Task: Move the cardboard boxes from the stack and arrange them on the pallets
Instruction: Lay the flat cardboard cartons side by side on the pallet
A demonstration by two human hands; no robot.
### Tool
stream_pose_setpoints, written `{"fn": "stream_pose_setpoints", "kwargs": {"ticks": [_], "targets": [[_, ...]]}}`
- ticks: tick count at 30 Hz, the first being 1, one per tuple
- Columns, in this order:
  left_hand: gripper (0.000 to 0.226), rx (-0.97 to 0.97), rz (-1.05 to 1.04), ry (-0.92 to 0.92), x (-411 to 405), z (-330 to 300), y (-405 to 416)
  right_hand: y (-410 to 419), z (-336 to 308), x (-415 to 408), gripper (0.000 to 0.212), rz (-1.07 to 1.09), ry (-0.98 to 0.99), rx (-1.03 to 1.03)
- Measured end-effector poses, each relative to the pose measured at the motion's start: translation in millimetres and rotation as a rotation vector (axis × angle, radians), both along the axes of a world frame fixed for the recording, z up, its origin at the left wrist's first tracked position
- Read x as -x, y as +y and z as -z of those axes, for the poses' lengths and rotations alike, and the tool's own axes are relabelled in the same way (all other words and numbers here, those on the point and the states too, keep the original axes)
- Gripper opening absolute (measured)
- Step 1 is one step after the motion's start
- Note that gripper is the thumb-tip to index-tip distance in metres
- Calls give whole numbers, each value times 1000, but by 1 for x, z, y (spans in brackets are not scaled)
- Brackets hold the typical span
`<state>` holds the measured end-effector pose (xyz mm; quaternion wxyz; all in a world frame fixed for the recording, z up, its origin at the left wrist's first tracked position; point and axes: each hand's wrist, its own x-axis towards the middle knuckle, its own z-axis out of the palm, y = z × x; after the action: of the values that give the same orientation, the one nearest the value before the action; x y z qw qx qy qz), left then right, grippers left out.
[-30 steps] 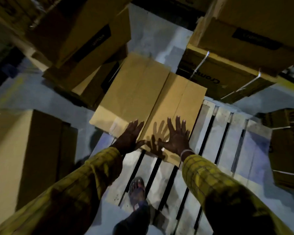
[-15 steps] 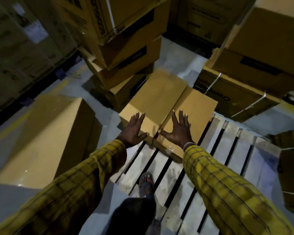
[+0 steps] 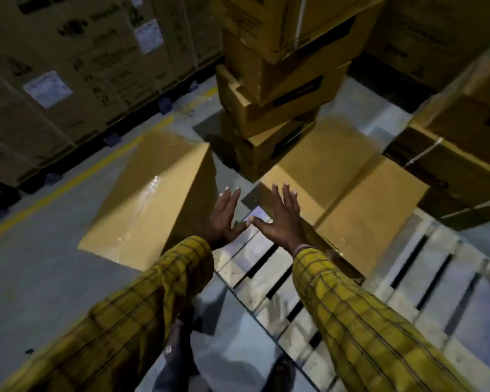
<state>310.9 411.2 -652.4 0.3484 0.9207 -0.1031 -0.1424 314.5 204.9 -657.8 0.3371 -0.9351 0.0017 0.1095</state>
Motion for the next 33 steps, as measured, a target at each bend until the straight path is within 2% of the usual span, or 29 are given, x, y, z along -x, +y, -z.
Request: {"fn": "stream_pose_setpoints", "kwargs": {"ticks": [9,15,21,27,29,33], "targets": [[90,-117,-173,95,-56,86,222,238,86,-82,107,-58,171,-35],[94,-298,-242,151,-107,146,338,334,147,-116,102,-22,302,0],[97,-325,-308,164,-133,183,396,366,179,-119,106,-3,343,159],[115,-144,-479,377,-139,208,412,366,176,-118,132,279,392,-36],[121,-104,-534,370,-139,201,404,360,172,-117,135,319,410,-36],[106,-150,-503,177,-132,155,365,334,158,-106,131,347,346,-51]]}}
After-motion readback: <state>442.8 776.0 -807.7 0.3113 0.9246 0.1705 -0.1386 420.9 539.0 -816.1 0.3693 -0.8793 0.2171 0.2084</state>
